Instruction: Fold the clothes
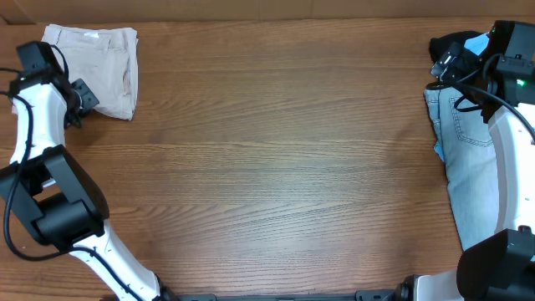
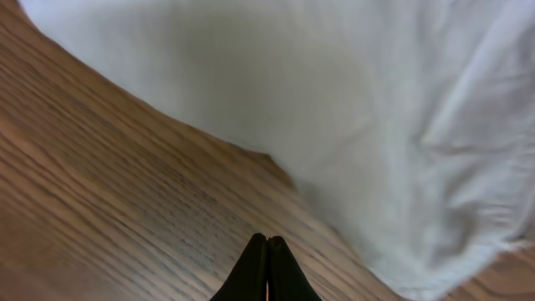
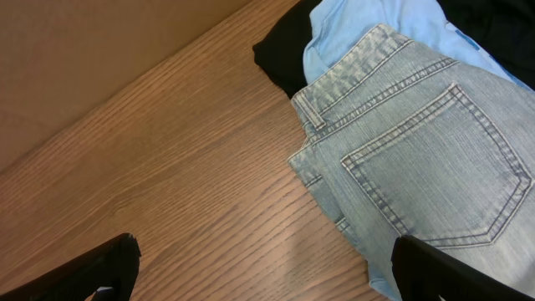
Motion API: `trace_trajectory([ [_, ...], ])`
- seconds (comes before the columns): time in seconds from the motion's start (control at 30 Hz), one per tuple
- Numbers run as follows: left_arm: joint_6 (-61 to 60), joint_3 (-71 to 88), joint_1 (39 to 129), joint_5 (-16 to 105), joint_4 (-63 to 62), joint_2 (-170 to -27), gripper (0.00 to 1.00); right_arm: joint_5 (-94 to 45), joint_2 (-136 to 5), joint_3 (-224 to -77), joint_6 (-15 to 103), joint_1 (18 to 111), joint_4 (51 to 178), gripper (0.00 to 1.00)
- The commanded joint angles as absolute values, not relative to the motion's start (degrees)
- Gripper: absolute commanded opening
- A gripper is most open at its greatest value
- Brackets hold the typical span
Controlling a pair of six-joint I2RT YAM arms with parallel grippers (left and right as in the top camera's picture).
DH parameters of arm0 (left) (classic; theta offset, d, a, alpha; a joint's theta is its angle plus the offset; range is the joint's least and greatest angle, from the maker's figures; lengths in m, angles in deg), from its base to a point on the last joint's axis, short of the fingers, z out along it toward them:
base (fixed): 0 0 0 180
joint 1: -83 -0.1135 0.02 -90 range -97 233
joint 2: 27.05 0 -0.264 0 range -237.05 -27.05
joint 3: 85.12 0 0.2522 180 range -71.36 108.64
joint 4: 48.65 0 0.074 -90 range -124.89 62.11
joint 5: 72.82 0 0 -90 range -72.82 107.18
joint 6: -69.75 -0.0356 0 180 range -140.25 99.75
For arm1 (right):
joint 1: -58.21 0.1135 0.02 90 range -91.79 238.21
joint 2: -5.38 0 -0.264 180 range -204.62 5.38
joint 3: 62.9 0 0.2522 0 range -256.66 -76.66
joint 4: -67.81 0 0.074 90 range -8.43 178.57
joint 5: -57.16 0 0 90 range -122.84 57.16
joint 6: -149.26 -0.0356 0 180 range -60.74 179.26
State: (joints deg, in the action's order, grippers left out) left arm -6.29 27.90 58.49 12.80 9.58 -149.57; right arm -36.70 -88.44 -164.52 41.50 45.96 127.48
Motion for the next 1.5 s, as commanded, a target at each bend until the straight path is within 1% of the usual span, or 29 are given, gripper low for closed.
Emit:
trace_trajectory([
  [0.0,-6.2,26.6,58.1,11.0,8.5,-153.3,0.04,-37.3,-88.6,-165.6,41.6,45.9,127.1,1.0],
  [0.23,-8.5,26.6,58.2,11.2,4.8,-156.8,0.04,-37.3,-88.6,-165.6,41.6,45.9,127.1,1.0],
  [0.53,-8.4,26.6,58.2,11.3,-1.9,-159.1,0.04,-37.3,-88.6,-165.6,41.6,45.9,127.1,1.0],
  [0.77,-7.8,26.6,58.3,12.3,-5.7,-164.3,0.04,-37.3,-88.6,-165.6,41.6,45.9,127.1,1.0],
  [1.1,-7.8,26.6,58.5,12.4,-14.7,-171.6,0.04,-37.3,-88.6,-165.6,41.6,45.9,127.2,1.0],
  [1.3,-2.1,26.6,59.4,12.4,-18.2,-171.6,0.04,-37.3,-88.6,-165.6,41.6,45.9,127.2,1.0],
  [1.47,0.2,26.6,60.6,18.3,-19.0,-171.6,0.04,-37.3,-88.6,-165.6,41.6,45.9,127.2,1.0],
])
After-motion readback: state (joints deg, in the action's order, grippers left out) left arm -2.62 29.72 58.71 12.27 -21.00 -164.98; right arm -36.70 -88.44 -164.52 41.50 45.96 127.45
